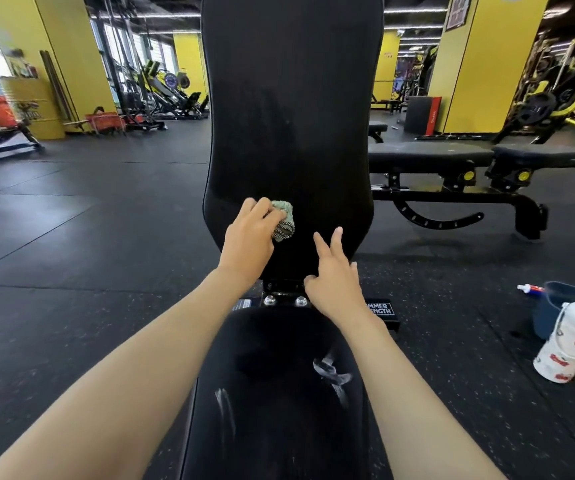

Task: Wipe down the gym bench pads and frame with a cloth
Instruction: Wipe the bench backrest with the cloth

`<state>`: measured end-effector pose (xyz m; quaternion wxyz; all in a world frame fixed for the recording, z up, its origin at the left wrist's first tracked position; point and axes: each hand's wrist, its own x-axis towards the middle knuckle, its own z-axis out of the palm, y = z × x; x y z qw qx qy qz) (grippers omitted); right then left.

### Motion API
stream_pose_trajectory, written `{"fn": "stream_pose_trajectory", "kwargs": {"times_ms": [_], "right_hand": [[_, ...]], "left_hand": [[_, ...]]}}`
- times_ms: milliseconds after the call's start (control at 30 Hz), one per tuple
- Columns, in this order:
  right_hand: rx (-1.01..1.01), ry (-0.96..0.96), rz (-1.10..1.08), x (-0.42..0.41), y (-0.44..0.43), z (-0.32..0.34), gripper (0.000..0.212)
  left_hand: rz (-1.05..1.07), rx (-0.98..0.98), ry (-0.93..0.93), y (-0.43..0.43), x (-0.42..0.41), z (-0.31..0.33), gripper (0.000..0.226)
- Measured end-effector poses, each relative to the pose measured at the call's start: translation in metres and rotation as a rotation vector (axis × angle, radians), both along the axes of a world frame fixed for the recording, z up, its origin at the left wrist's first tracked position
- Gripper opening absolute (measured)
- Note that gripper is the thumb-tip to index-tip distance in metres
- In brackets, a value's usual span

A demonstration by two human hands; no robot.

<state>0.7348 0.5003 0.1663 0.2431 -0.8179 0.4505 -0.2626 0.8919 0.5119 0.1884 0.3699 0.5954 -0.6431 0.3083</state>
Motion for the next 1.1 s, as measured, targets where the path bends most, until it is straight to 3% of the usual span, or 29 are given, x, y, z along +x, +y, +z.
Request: {"fn": "stream_pose_trajectory", "kwargs": {"times_ms": [167, 267, 333, 433, 533, 667, 867, 1000, 1100], "right_hand": [[0.006, 0.016, -0.005, 0.004, 0.000, 0.001, 0.079], [0.017, 0.006, -0.017, 0.006, 0.000, 0.004, 0.078], [0.014, 0.012, -0.024, 0.009, 0.001, 0.008, 0.077], [0.004, 0.032, -0.039, 0.017, 0.005, 0.012, 0.076], [-0.008, 0.060, -0.049, 0.025, 0.008, 0.011, 0.077], [-0.068, 0.138, -0.076, 0.027, 0.008, 0.007, 0.077], [-0.097, 0.180, -0.082, 0.026, 0.004, 0.008, 0.074], [-0.069, 0.160, -0.085, 0.027, 0.005, 0.009, 0.076], [-0.038, 0.148, -0.081, 0.026, 0.008, 0.010, 0.076]], "left_hand": [[-0.116, 0.211, -0.164, 0.015, 0.009, -0.013, 0.044], [-0.103, 0.092, -0.133, 0.020, 0.015, 0.002, 0.032], [-0.032, -0.032, -0.015, 0.017, 0.018, 0.014, 0.036], [0.041, -0.065, 0.044, 0.010, 0.017, 0.009, 0.037], [0.008, 0.043, 0.035, 0.012, 0.014, -0.012, 0.040], [-0.107, 0.223, -0.157, 0.029, 0.026, -0.015, 0.045], [0.093, -0.103, 0.154, 0.033, 0.061, 0.025, 0.045], [0.126, -0.017, 0.161, 0.032, 0.057, 0.008, 0.041], [0.109, 0.174, 0.036, 0.042, 0.054, -0.020, 0.046]]}}
